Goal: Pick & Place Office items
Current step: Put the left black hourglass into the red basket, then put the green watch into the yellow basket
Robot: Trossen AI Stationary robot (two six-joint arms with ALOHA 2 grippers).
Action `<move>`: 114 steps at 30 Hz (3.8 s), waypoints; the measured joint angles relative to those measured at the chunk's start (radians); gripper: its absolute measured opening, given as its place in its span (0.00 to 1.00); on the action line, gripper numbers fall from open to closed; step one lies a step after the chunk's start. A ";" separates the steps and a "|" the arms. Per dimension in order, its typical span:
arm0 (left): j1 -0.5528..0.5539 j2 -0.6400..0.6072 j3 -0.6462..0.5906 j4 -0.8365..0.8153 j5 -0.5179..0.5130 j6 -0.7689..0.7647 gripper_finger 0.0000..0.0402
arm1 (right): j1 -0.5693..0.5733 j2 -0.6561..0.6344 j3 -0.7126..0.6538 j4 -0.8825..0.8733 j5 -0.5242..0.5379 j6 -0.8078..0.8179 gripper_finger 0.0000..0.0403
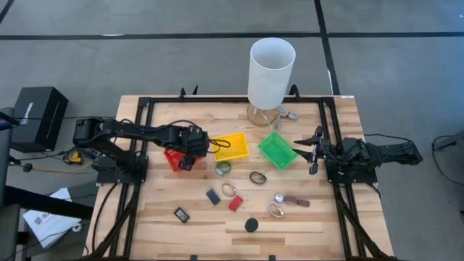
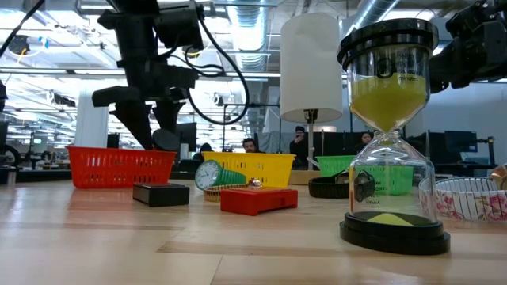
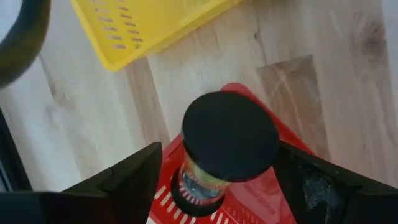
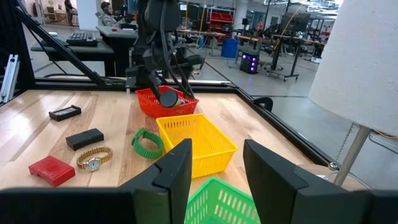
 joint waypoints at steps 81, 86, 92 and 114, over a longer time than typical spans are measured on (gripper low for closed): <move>-0.069 -0.589 -0.683 0.990 -0.265 -0.574 0.71 | 0.000 0.000 0.000 0.000 0.000 0.001 0.34; -0.069 -0.668 -0.646 0.990 -0.265 -0.481 0.71 | 0.000 0.000 0.000 0.000 0.000 0.009 0.34; -0.108 -0.706 -0.611 0.997 -0.238 -0.479 0.68 | -0.001 0.000 0.000 0.000 0.002 0.010 0.34; -0.219 -0.208 -0.159 0.809 0.175 -0.303 0.51 | -0.053 0.176 0.000 0.237 0.003 0.000 0.34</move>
